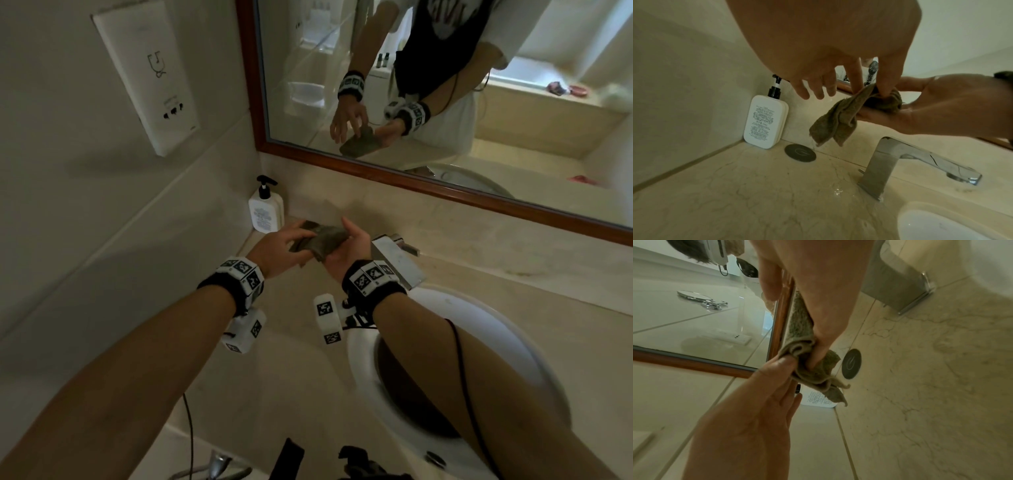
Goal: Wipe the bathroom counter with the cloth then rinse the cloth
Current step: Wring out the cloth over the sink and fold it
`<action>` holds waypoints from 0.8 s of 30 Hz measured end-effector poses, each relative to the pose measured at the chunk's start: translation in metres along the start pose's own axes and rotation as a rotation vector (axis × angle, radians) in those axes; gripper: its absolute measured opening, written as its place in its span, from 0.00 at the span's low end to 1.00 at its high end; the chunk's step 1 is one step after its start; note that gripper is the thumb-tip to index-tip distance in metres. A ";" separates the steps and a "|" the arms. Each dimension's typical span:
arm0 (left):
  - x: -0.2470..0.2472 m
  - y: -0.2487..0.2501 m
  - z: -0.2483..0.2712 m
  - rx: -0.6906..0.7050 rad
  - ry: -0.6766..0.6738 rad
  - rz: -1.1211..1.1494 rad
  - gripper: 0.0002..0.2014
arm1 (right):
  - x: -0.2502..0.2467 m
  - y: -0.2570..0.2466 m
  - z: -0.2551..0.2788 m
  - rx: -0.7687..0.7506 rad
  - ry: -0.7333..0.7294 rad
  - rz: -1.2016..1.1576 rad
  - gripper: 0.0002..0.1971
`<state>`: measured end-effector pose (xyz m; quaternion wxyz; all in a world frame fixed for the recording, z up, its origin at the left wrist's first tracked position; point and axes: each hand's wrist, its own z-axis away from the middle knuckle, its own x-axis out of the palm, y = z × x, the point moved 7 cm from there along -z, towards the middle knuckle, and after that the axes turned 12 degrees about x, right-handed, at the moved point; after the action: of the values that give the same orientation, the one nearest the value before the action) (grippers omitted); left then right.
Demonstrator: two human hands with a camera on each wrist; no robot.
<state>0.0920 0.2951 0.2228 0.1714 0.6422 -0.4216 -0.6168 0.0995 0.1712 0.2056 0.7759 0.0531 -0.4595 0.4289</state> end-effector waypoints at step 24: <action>0.021 0.017 0.004 -0.318 0.221 0.467 0.09 | -0.047 0.012 0.019 -0.046 0.176 0.310 0.12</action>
<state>0.0804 0.2705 0.2216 0.4518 0.5564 -0.4347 -0.5453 0.0685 0.1407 0.1771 0.7387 -0.0740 -0.4020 0.5359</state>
